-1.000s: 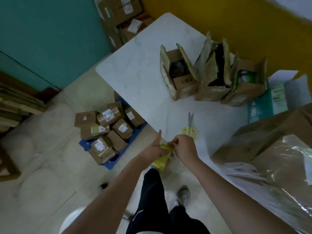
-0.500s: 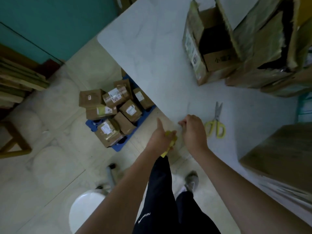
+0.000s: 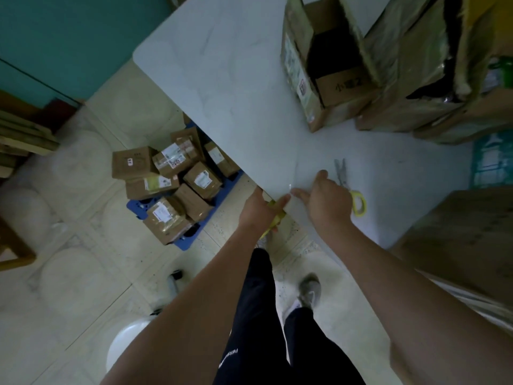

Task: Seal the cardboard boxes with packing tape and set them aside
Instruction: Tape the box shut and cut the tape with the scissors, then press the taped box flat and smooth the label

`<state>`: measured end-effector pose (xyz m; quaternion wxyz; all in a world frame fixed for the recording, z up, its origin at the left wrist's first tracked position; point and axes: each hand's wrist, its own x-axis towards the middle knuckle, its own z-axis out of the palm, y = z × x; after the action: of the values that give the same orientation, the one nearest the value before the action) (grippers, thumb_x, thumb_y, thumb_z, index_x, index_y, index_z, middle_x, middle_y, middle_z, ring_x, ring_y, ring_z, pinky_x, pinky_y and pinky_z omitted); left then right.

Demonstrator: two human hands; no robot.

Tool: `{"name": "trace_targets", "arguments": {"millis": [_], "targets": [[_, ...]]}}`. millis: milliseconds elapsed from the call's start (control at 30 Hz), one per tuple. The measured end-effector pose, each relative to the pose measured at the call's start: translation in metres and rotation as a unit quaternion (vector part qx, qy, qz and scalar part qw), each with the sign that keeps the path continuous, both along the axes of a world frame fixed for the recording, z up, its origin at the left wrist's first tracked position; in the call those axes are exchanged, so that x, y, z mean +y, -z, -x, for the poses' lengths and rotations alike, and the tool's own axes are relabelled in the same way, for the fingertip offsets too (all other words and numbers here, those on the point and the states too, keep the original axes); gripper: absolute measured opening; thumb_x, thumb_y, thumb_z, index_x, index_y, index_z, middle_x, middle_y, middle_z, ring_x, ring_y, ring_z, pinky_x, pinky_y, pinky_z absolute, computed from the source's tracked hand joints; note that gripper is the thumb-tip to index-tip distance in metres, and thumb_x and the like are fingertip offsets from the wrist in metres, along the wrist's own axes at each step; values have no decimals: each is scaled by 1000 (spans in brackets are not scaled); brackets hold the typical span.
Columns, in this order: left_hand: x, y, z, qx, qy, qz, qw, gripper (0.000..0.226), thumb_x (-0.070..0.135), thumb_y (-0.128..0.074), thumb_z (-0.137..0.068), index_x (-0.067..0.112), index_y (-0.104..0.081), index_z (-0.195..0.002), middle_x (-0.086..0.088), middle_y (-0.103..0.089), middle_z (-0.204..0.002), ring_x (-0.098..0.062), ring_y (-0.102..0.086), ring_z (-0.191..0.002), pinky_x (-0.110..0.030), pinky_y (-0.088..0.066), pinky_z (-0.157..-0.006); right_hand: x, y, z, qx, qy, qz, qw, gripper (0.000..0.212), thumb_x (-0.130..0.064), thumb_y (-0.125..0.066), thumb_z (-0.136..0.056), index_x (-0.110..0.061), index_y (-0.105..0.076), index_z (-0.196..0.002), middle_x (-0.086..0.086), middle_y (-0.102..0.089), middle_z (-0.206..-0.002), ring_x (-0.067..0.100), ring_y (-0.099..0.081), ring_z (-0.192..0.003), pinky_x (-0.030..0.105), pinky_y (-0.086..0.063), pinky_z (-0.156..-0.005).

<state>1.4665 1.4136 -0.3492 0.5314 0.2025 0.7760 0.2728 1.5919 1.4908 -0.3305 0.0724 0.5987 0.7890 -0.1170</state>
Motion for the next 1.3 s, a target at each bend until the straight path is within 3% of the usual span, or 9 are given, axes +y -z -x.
{"name": "trace_targets", "arguments": {"millis": [133, 300, 433, 700, 800, 933, 1067, 1200, 1300], "targets": [[10, 8, 0, 43, -21, 7, 999, 90, 76, -74, -56, 22, -57, -126, 10, -69, -108, -2, -66, -88, -24, -56, -77, -9, -1, 1, 43, -147, -136, 979, 19, -10, -69, -76, -6, -62, -92, 12, -62, -86, 28, -64, -73, 31, -43, -54], [14, 16, 1, 20, -47, 19, 999, 71, 59, -82, -62, 23, -60, -119, 5, -68, -116, -12, -64, -105, -30, -52, -92, -73, 31, -34, 66, -216, -29, 974, 68, -42, -40, -99, -5, -22, -154, 10, -18, -162, 26, -20, -149, 37, -26, -118], [16, 18, 3, -16, -61, 13, 998, 82, 65, -83, -51, 21, -64, -118, 5, -70, -115, -11, -65, -104, -31, -53, -95, -83, 33, -33, 56, -184, 6, 981, 85, -51, -42, -95, -5, -4, -156, 8, 1, -164, 23, 2, -152, 40, -11, -123], [62, -78, -8, 133, -103, 165, 972, 110, 50, -71, -78, 0, -7, -152, -19, -16, -155, -37, -21, -141, -45, -26, -112, -65, -25, -24, 101, -139, 39, 984, 58, -29, -61, -92, -3, -46, -142, 14, -39, -153, 32, -41, -138, 39, -39, -110], [61, -157, -51, 256, -10, -70, 964, 72, 29, -62, -88, 10, -27, -148, -13, -25, -147, -34, -28, -132, -46, -32, -105, -50, -86, -37, 201, -126, -39, 971, 41, -20, -57, -90, -2, -61, -127, 15, -58, -134, 30, -55, -124, 38, -50, -98], [66, -244, -133, 190, 133, -407, 884, 29, 7, -48, -92, 16, -61, -117, -1, -50, -120, -17, -49, -113, -33, -42, -100, -52, -182, -97, 299, -103, -227, 921, 21, -6, -53, -85, 0, -71, -94, 15, -69, -90, 23, -54, -88, 29, -44, -76], [70, -305, -214, 150, 344, -584, 720, 30, 8, -40, -89, 12, -66, -104, -5, -58, -106, -21, -54, -101, -30, -44, -88, -94, -232, -185, 238, -6, -377, 895, 21, -15, -45, -97, -4, -64, -96, 14, -65, -98, 28, -56, -90, 34, -44, -81], [68, -301, -284, 216, 541, -598, 551, 34, 18, -43, -90, 18, -62, -118, -1, -61, -110, -22, -56, -102, -37, -43, -91, -130, -243, -267, 98, 118, -434, 888, 28, -27, -48, -100, -12, -64, -118, 7, -64, -125, 22, -54, -119, 36, -38, -103], [76, -278, -315, 298, 631, -425, 577, 28, 29, -37, -102, 17, -53, -122, -7, -66, -102, -28, -61, -93, -37, -42, -83, -142, -224, -321, 35, 160, -325, 931, 54, -47, -48, -99, -18, -47, -144, -1, -43, -151, 18, -34, -142, 42, -30, -116]]}}
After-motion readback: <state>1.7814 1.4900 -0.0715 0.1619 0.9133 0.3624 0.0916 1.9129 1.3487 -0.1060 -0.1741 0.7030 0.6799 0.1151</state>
